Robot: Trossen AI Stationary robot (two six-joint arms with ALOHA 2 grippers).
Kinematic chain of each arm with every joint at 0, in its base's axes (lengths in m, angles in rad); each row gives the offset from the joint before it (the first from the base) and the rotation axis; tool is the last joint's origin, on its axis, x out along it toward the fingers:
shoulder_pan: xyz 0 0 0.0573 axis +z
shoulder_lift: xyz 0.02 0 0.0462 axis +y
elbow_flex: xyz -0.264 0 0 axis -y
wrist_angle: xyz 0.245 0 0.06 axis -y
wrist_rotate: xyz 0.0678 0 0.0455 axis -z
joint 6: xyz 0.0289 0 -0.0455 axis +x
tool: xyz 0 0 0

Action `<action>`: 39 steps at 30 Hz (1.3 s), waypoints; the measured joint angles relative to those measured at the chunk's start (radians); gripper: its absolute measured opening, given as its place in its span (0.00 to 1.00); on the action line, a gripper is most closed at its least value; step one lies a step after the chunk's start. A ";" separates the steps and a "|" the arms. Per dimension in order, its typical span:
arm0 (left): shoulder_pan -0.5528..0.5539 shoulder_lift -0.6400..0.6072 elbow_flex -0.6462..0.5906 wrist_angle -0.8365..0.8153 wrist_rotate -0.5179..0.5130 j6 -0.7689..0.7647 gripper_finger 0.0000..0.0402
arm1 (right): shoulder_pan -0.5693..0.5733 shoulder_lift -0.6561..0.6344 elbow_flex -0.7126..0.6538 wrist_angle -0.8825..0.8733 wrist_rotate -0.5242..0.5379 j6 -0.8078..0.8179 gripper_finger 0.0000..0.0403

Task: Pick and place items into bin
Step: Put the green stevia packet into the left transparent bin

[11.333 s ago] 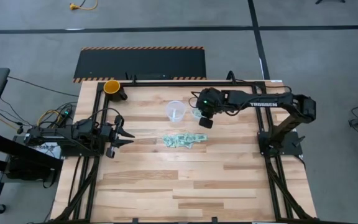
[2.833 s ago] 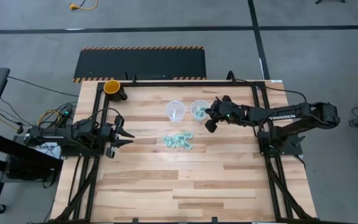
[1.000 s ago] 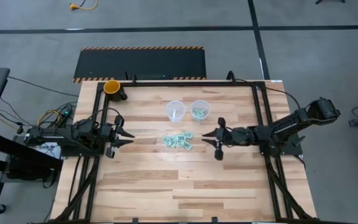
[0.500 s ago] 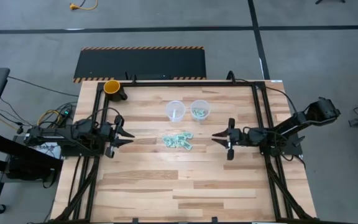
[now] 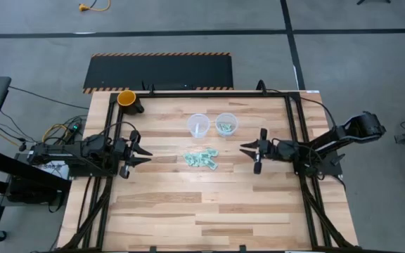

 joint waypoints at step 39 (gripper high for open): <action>-0.001 1.097 0.130 0.655 -0.097 -0.014 0.35 | -0.178 0.000 0.001 -0.026 -0.056 -0.068 0.19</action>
